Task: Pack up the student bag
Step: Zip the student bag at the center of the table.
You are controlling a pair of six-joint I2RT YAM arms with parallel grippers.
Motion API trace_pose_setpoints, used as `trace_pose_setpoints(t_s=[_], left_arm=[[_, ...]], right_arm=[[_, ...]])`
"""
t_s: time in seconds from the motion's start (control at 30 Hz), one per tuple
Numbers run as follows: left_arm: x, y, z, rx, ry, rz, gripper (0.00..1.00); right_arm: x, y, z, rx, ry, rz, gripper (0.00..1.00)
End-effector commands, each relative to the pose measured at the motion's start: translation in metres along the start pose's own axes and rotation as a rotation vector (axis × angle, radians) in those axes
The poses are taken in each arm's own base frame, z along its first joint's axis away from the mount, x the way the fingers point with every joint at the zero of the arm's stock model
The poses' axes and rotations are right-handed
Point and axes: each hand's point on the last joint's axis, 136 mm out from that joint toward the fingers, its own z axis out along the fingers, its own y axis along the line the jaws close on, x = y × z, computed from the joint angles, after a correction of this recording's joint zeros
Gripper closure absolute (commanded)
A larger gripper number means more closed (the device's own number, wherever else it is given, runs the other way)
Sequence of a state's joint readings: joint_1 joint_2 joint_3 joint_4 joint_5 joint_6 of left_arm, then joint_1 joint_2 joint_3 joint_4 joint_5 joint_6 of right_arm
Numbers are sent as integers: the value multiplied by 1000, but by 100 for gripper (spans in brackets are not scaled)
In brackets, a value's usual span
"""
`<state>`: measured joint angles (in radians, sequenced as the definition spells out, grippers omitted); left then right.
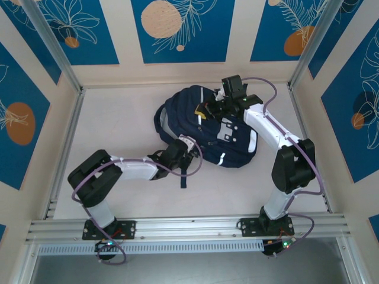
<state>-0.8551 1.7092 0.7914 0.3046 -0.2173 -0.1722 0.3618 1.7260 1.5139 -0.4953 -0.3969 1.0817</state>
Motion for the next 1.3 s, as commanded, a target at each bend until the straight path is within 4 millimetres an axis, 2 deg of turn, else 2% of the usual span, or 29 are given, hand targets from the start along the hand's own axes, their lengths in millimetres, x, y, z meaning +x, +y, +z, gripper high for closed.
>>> trace_pose_setpoints(t_s=[0.0,0.1,0.3,0.5,0.83,0.97,1.1,1.27], left_arm=[[-10,-8,-7,66,-93,-12,74],[-11,-13,-12,103,-181,43,61],[-16,-25,-21,157,-396,126,46],[-25,-33,-9,148,-436,133,45],[-31,-28,18,79,-407,95,46],[-38,-28,23,64,-420,95,53],[-46,-22,28,15,-417,98,79],[-46,-22,27,11,-405,101,97]], right_arm=[[13,30,-24,-100,25,-29,100],[15,40,-30,-120,21,-34,100],[20,60,-41,-153,26,-57,100],[25,67,-46,-176,32,-53,100],[32,79,-52,-226,45,-30,100],[35,79,-51,-231,54,-20,100],[40,79,-47,-233,66,-17,100],[38,74,-45,-210,55,-16,100]])
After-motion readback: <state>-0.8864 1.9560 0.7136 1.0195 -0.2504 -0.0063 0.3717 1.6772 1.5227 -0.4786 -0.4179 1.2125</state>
